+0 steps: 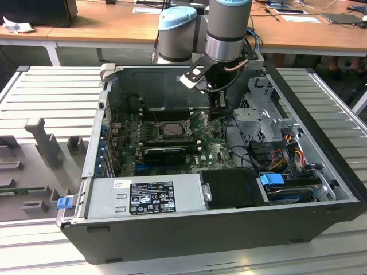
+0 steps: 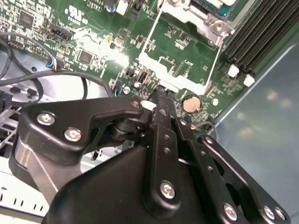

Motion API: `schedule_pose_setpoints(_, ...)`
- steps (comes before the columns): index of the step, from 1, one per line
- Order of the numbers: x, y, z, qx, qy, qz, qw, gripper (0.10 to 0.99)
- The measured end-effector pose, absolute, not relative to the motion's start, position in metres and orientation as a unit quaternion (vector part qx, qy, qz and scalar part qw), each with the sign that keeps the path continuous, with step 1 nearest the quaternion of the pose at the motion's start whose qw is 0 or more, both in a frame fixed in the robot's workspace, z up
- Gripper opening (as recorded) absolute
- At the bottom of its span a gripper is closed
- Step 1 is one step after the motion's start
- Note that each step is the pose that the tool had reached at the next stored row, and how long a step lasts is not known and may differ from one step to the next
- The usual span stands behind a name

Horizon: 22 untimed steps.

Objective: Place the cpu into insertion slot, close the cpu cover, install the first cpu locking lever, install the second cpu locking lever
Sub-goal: 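Close the cpu cover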

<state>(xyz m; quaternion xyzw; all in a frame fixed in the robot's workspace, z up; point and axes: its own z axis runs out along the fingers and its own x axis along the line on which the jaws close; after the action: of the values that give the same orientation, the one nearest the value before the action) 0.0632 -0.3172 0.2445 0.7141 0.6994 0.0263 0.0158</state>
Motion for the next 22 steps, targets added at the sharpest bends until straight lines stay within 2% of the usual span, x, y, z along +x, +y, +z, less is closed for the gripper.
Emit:
schedule_pose_setpoints(6, 0.058, -0.317, 0.244, 0.715, 0.7, 0.008, -0.004, 0.106)
schedule_pose_setpoints(22, -0.003, -0.317, 0.24, 0.714, 0.7, 0.011, -0.001, 0.106)
